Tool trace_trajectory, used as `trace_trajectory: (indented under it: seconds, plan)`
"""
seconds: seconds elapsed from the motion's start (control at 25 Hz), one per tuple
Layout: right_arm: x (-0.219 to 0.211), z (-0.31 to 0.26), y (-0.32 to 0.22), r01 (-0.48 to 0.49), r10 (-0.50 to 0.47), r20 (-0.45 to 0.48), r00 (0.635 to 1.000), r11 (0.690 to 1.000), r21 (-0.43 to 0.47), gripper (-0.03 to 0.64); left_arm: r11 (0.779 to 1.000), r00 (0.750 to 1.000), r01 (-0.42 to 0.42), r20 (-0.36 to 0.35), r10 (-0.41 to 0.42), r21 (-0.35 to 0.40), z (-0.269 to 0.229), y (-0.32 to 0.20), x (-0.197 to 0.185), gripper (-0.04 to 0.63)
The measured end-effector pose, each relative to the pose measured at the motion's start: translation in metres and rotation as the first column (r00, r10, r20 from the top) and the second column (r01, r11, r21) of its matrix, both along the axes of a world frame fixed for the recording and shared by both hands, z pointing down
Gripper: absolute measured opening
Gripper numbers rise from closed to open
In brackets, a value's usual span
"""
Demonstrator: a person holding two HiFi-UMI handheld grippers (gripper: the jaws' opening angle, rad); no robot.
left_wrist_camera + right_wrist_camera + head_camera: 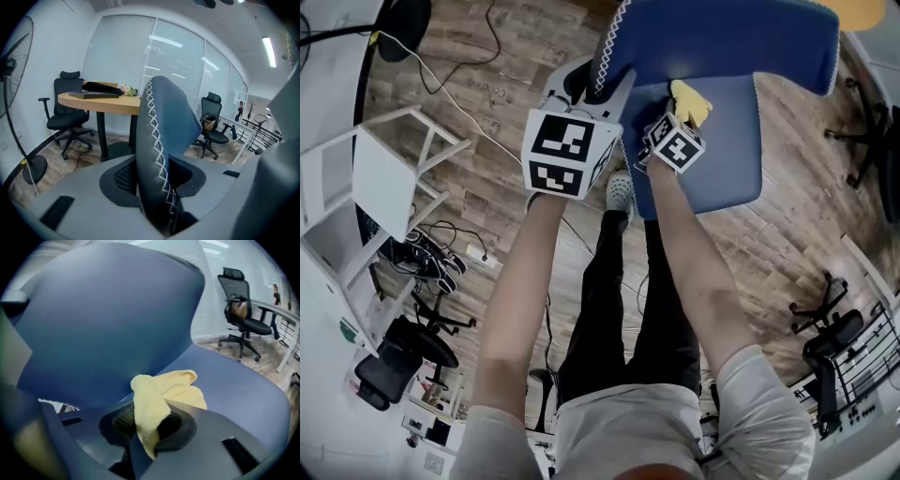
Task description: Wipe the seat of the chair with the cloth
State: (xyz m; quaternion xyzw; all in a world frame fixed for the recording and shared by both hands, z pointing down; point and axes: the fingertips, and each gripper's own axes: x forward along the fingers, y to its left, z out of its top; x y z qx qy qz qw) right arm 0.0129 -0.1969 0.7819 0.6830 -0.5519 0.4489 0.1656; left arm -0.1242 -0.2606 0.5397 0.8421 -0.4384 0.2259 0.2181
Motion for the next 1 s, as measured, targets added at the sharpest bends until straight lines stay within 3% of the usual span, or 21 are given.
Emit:
trace_trajectory:
  seconds: [0.08,0.16,0.24,0.36,0.48,0.6,0.68,0.76,1.0]
  plan:
    - [-0.027,-0.002,-0.003,0.182,-0.182,0.013,0.983,0.983,0.015,0.080,1.000,1.000,0.000,0.003,0.000,0.005,0.000,0.000,0.001,0.163]
    - [-0.059,-0.004,0.002,0.394,-0.394,-0.003,0.919,0.919,0.023,0.080,1.000,1.000,0.000,0.005,0.000,0.006,-0.001,0.001,0.001,0.163]
    - [-0.085,-0.004,0.011,0.580,-0.578,-0.049,0.814,0.815,0.020,0.080,1.000,1.000,0.010,0.006,-0.010,0.006,-0.001,0.001,0.001,0.163]
    - [-0.110,-0.005,0.029,0.792,-0.789,-0.090,0.608,0.611,-0.007,0.080,1.000,1.000,0.021,0.012,-0.021,0.005,0.000,0.002,0.001,0.163]
    - [-0.124,-0.003,0.049,0.910,-0.908,-0.096,0.408,0.413,-0.039,0.078,1.000,1.000,0.019,0.024,-0.019,-0.012,0.006,0.006,-0.002,0.163]
    - [-0.127,-0.001,0.067,0.957,-0.955,-0.119,0.273,0.283,-0.071,0.078,1.000,0.999,0.009,0.046,-0.008,-0.022,0.014,0.016,-0.006,0.156]
    - [-0.128,-0.001,0.078,0.969,-0.966,-0.130,0.222,0.234,-0.081,0.078,1.000,0.998,0.013,0.054,-0.012,-0.024,0.018,0.021,-0.009,0.155]
    - [-0.126,0.000,0.086,0.975,-0.971,-0.141,0.192,0.205,-0.085,0.078,0.999,0.998,0.024,0.065,-0.022,-0.026,0.020,0.024,-0.010,0.155]
    - [-0.121,0.003,0.105,0.978,-0.976,-0.136,0.170,0.184,-0.096,0.077,0.998,0.996,0.050,0.074,-0.048,-0.027,0.026,0.035,-0.019,0.155]
